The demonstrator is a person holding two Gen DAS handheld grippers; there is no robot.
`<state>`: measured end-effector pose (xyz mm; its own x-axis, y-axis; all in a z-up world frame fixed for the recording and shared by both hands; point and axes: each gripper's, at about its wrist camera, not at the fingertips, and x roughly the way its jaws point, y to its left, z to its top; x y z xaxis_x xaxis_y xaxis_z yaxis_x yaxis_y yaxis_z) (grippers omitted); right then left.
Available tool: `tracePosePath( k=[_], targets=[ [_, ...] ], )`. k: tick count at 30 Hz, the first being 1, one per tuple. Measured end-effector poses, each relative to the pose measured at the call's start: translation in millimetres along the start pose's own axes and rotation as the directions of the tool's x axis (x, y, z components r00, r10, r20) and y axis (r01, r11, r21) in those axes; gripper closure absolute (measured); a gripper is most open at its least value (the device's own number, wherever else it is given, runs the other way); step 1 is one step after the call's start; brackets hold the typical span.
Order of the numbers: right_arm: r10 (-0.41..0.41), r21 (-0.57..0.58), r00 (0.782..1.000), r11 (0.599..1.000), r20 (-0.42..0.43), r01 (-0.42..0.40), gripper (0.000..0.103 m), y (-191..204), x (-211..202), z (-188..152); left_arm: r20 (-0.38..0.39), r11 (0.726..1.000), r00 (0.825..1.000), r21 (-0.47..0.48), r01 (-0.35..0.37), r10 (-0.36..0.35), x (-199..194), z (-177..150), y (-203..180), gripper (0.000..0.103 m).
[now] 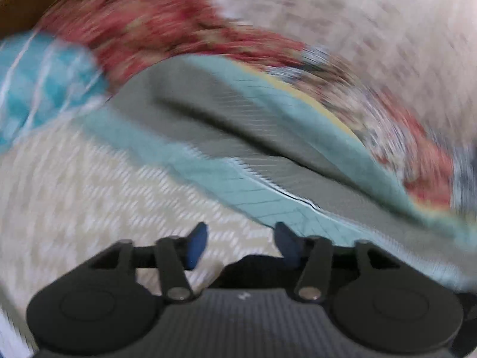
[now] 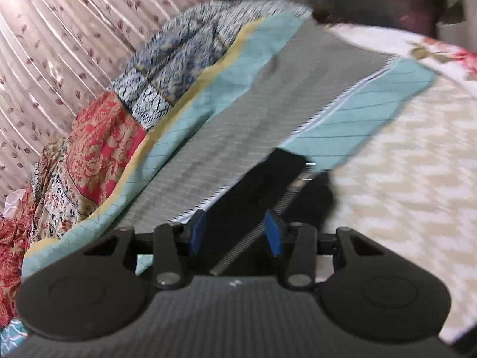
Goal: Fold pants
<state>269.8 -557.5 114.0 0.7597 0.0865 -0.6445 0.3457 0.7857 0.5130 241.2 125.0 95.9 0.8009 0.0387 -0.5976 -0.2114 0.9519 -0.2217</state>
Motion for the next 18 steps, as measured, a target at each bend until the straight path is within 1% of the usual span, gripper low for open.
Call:
tracePosePath(
  k=[1, 2, 3, 4, 5, 6, 7, 9, 10, 11, 12, 13, 14, 15, 16, 17, 18],
  targets=[
    [-0.017, 0.01, 1.0, 1.0, -0.014, 0.017, 0.055, 9.3, 12.9, 5.2, 0.007, 0.996, 1.0, 0.092, -0.001, 0.0, 3.9, 0.8, -11.5, 0.043],
    [-0.039, 0.029, 0.999, 0.999, -0.026, 0.04, 0.053, 14.6, 24.2, 8.7, 0.01, 0.98, 1.0, 0.2, 0.001, -0.003, 8.7, 0.7, -24.3, 0.036],
    [-0.059, 0.056, 0.997, 0.997, -0.041, 0.061, 0.049, 17.6, 35.9, 12.5, 0.005, 0.952, 1.0, 0.306, 0.004, -0.006, 14.6, -0.2, -35.5, 0.032],
    [-0.076, 0.083, 0.995, 0.993, -0.064, 0.081, 0.046, 21.0, 50.9, 17.1, -0.001, 0.916, 1.0, 0.401, 0.004, -0.004, 21.3, -2.5, -45.4, 0.025],
    [-0.101, 0.1, 0.992, 0.989, -0.074, 0.108, 0.044, 21.8, 61.5, 19.9, -0.005, 0.883, 1.0, 0.469, 0.004, -0.003, 28.1, -4.9, -52.3, 0.025],
    [-0.135, 0.114, 0.988, 0.983, -0.076, 0.143, 0.04, 21.9, 68.7, 21.2, -0.017, 0.857, 1.0, 0.515, 0.013, -0.005, 34.9, -7.0, -56.5, 0.025],
    [-0.172, 0.123, 0.982, 0.976, -0.084, 0.182, 0.035, 22.9, 79.0, 23.3, -0.042, 0.839, 0.999, 0.544, 0.029, -0.008, 43.3, -9.1, -58.4, 0.026],
    [-0.226, 0.129, 0.967, 0.962, -0.116, 0.24, 0.033, 19.6, 96.8, 23.1, -0.11, 0.824, 0.994, 0.561, 0.073, -0.013, 57.4, -11.8, -59.8, 0.032],
    [-0.256, 0.125, 0.958, 0.954, -0.131, 0.272, 0.033, 17.8, 105.0, 21.6, -0.154, 0.821, 0.988, 0.562, 0.103, -0.019, 63.9, -13.9, -59.2, 0.044],
    [-0.282, 0.118, 0.948, 0.947, -0.148, 0.3, 0.033, 14.8, 111.5, 18.0, -0.197, 0.818, 0.98, 0.559, 0.134, -0.026, 69.3, -18.3, -56.9, 0.062],
    [-0.293, 0.107, 0.944, 0.945, -0.152, 0.31, 0.036, 12.3, 116.5, 13.5, -0.236, 0.817, 0.971, 0.554, 0.161, -0.031, 74.1, -22.5, -55.3, 0.072],
    [-0.305, 0.083, 0.944, 0.945, -0.126, 0.316, 0.048, 13.2, 118.2, 9.6, -0.266, 0.815, 0.963, 0.552, 0.179, -0.031, 77.8, -27.7, -53.3, 0.091],
    [-0.335, 0.044, 0.936, 0.939, -0.111, 0.341, 0.058, 16.1, 119.3, 6.9, -0.27, 0.809, 0.962, 0.56, 0.18, -0.027, 78.5, -33.0, -51.8, 0.095],
    [-0.362, 0.009, 0.927, 0.931, -0.1, 0.364, 0.08, 17.8, 119.6, 5.4, -0.252, 0.804, 0.967, 0.569, 0.173, -0.03, 76.4, -37.0, -49.6, 0.096],
    [-0.349, 0.002, 0.932, 0.937, -0.097, 0.351, 0.095, 16.0, 117.8, 5.0, -0.237, 0.809, 0.971, 0.564, 0.166, -0.034, 72.5, -38.0, -49.6, 0.097],
    [-0.318, 0.032, 0.942, 0.946, -0.104, 0.323, 0.096, 9.6, 113.8, 5.5, -0.227, 0.82, 0.973, 0.55, 0.159, -0.036, 69.1, -36.7, -48.3, 0.097],
    [-0.302, 0.059, 0.948, 0.949, -0.1, 0.309, 0.098, 3.3, 108.0, 7.0, -0.21, 0.83, 0.977, 0.537, 0.149, -0.04, 64.7, -34.6, -48.1, 0.097]
  ],
)
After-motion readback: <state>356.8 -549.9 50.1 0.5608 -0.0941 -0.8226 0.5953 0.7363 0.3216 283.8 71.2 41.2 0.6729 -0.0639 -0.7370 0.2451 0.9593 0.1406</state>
